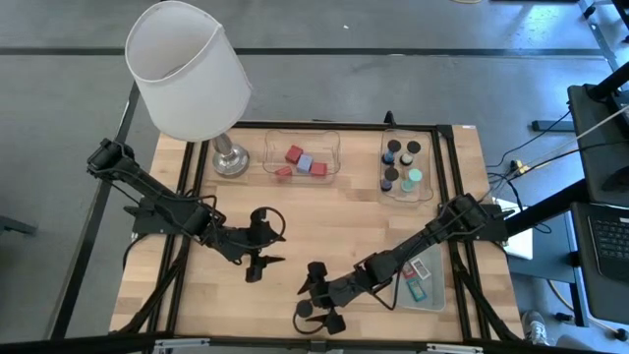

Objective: Pick & Place Office items
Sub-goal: Put the red hourglass into the right transparent bin, then return to Home Position

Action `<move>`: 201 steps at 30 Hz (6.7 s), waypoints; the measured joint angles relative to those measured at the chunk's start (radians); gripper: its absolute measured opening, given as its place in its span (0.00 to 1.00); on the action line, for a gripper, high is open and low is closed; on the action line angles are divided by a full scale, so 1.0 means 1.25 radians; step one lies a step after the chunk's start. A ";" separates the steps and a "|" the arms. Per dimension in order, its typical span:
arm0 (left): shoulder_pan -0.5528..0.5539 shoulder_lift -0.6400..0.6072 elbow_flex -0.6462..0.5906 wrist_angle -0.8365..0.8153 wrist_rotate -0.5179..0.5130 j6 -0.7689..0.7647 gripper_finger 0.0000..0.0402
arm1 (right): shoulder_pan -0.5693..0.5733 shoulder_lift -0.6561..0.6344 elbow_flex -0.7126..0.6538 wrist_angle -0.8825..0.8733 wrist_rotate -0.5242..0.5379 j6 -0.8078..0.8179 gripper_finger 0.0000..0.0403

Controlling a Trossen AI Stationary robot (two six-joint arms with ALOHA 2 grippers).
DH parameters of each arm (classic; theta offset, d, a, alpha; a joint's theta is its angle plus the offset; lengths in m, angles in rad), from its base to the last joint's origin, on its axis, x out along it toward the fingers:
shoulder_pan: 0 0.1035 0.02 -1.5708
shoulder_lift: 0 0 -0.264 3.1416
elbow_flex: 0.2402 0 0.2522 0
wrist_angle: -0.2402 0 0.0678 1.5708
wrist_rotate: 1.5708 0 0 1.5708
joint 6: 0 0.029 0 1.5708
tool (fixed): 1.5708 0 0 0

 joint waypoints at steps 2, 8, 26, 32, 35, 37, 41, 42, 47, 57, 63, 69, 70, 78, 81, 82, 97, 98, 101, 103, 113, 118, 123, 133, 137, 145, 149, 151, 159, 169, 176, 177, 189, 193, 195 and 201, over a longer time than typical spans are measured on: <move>0.002 0.000 0.000 0.000 -0.001 0.000 0.60 | 0.000 0.000 0.000 0.010 -0.003 -0.002 0.84; 0.002 0.000 0.000 0.000 -0.002 0.000 0.60 | 0.000 0.000 0.000 0.015 -0.003 -0.003 0.72; 0.002 0.000 0.000 0.000 -0.003 0.000 0.60 | -0.014 -0.050 0.000 -0.006 0.047 0.234 0.52; 0.002 0.000 0.000 -0.001 -0.003 0.000 0.60 | -0.036 -0.190 0.000 -0.237 0.190 0.240 0.52; 0.002 0.000 0.000 -0.005 -0.002 0.000 0.60 | -0.051 -0.275 0.000 -0.379 0.288 0.240 0.52; 0.002 0.000 0.000 -0.006 -0.002 0.000 0.60 | -0.065 -0.330 0.000 -0.467 0.344 0.255 0.52; 0.002 0.000 0.000 -0.006 -0.002 0.000 0.60 | -0.093 -0.435 0.000 -0.649 0.437 0.299 0.52; 0.002 0.000 0.000 -0.006 -0.002 0.000 0.60 | -0.098 -0.459 0.000 -0.701 0.460 0.316 0.52; 0.002 0.000 0.000 -0.008 -0.002 0.000 0.60 | -0.107 -0.558 0.000 -0.964 0.586 0.478 0.52; 0.002 0.000 0.000 -0.016 -0.032 0.001 0.60 | -0.106 -0.756 -0.157 -1.226 0.682 0.783 0.52; 0.001 0.000 0.000 -0.018 -0.077 0.001 0.60 | -0.107 -0.908 -0.402 -1.190 0.676 0.950 0.52; 0.001 0.000 0.000 -0.018 -0.125 0.001 0.60 | -0.107 -0.965 -0.567 -1.033 0.699 0.943 0.52; 0.002 0.000 0.000 -0.018 -0.132 0.001 0.60 | -0.107 -0.965 -0.586 -0.998 0.701 0.928 0.52; 0.002 0.000 0.000 -0.020 -0.154 0.001 0.60 | -0.107 -0.963 -0.691 -0.863 0.701 0.899 0.52; 0.002 0.000 0.000 -0.021 -0.154 0.001 0.60 | -0.107 -0.963 -0.717 -0.828 0.699 0.900 0.52; 0.002 0.000 0.000 -0.021 -0.154 0.001 0.60 | -0.107 -0.963 -0.721 -0.818 0.702 0.898 0.52; 0.002 0.000 0.000 -0.020 -0.194 0.049 0.60 | -0.107 -0.963 -0.724 -0.799 0.704 0.824 0.56; 0.002 0.000 0.000 -0.020 -0.194 0.049 0.60 | -0.107 -0.963 -0.724 -0.799 0.703 0.823 0.56; 0.002 0.000 0.000 -0.020 -0.194 0.049 0.60 | -0.107 -0.963 -0.724 -0.798 0.702 0.823 0.56; 0.002 0.000 0.000 -0.020 -0.194 0.049 0.60 | -0.107 -0.963 -0.724 -0.798 0.701 0.823 0.56; 0.002 0.000 0.000 -0.020 -0.194 0.049 0.60 | -0.107 -0.963 -0.724 -0.793 0.698 0.831 0.64; 0.002 0.000 0.000 -0.020 -0.194 0.049 0.60 | -0.107 -0.963 -0.724 -0.793 0.696 0.839 0.72; 0.002 -0.001 0.000 -0.004 -0.195 0.047 0.60 | -0.106 -0.964 -0.683 -0.816 0.652 0.833 0.77; 0.001 -0.108 0.000 0.045 -0.137 0.109 0.60 | -0.105 -0.967 -0.425 -0.922 0.526 0.537 0.80; 0.000 -0.157 0.000 0.045 -0.049 0.130 0.60 | -0.105 -0.967 -0.360 -0.922 0.516 0.517 0.80; 0.000 -0.193 0.000 0.044 0.000 0.167 0.60 | -0.106 -0.968 -0.324 -0.925 0.541 0.595 0.80; 0.000 -0.192 0.000 0.043 0.001 0.148 0.60 | -0.106 -0.964 -0.324 -0.909 0.408 0.601 0.80; 0.000 -0.192 0.000 0.043 -0.002 0.150 0.60 | -0.106 -0.961 -0.324 -0.907 0.347 0.632 0.80; -0.019 -0.253 -0.013 0.002 0.018 0.169 0.60 | -0.106 -0.932 -0.324 -0.907 0.311 0.548 0.80; -0.047 -0.459 -0.252 0.190 0.011 0.171 0.60 | -0.106 -0.948 -0.365 -0.791 0.288 0.429 0.80; -0.047 -0.609 -0.427 0.331 0.027 0.182 0.60 | -0.106 -1.009 -0.548 -0.529 0.211 0.377 0.80; -0.047 -0.629 -0.448 0.344 0.034 0.182 0.60 | -0.106 -1.025 -0.580 -0.487 0.201 0.375 0.80; -0.045 -0.800 -0.628 0.504 0.054 0.237 0.60 | -0.106 -1.234 -0.913 -0.001 0.069 0.246 0.80; -0.045 -0.831 -0.657 0.544 0.067 0.276 0.60 | -0.117 -1.294 -0.960 0.048 0.006 0.208 0.80; -0.045 -0.842 -0.670 0.552 0.063 0.283 0.60 | -0.128 -1.323 -0.970 0.052 -0.018 0.191 0.80; -0.037 -0.856 -0.688 0.540 0.023 0.263 0.60 | -0.179 -1.408 -1.006 0.057 -0.104 0.152 0.80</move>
